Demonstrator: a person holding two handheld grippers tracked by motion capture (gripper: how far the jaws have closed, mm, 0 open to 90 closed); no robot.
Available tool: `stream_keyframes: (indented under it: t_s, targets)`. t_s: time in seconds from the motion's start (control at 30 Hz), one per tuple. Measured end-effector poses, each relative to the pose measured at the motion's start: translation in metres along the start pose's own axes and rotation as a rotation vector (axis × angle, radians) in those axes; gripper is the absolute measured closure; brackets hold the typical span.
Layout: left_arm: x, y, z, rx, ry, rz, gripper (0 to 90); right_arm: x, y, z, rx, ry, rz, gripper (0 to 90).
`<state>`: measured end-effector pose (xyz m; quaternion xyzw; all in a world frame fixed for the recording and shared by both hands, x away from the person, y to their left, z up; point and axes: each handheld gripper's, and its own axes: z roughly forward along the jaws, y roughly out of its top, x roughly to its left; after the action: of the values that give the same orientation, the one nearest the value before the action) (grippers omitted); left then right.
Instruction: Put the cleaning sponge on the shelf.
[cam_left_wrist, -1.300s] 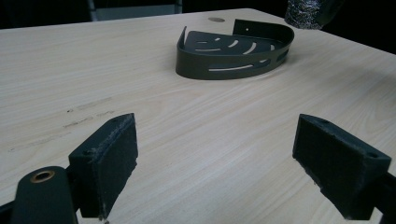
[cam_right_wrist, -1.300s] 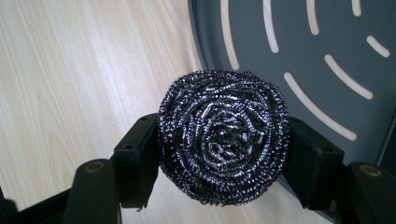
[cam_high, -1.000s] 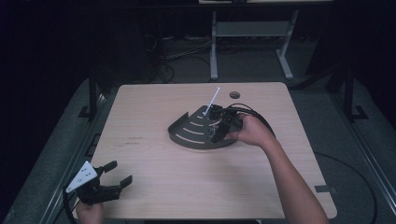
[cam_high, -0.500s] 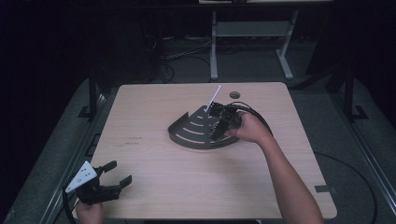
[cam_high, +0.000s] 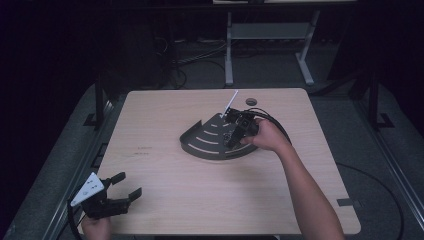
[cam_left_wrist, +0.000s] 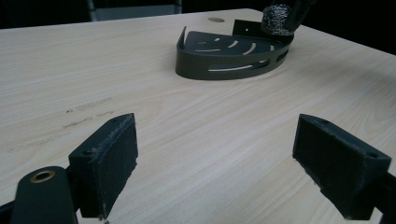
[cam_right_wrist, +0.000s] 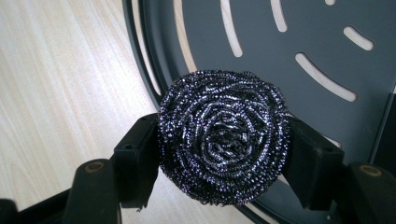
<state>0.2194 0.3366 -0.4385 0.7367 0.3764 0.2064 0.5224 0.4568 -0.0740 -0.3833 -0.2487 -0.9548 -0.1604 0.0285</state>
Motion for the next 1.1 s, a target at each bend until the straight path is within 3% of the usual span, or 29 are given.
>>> stream_keyframes:
  t_s: [0.47,1.1]
  targets:
    - [0.000,0.000,-0.001,0.000,0.002,-0.001,13.3,-0.007,0.013,0.004,0.002,-0.015,0.003,33.4]
    - [0.001,-0.001,-0.002,-0.007,0.001,-0.007,13.3,-0.018,0.019,0.031,0.037,-0.031,0.035,33.3]
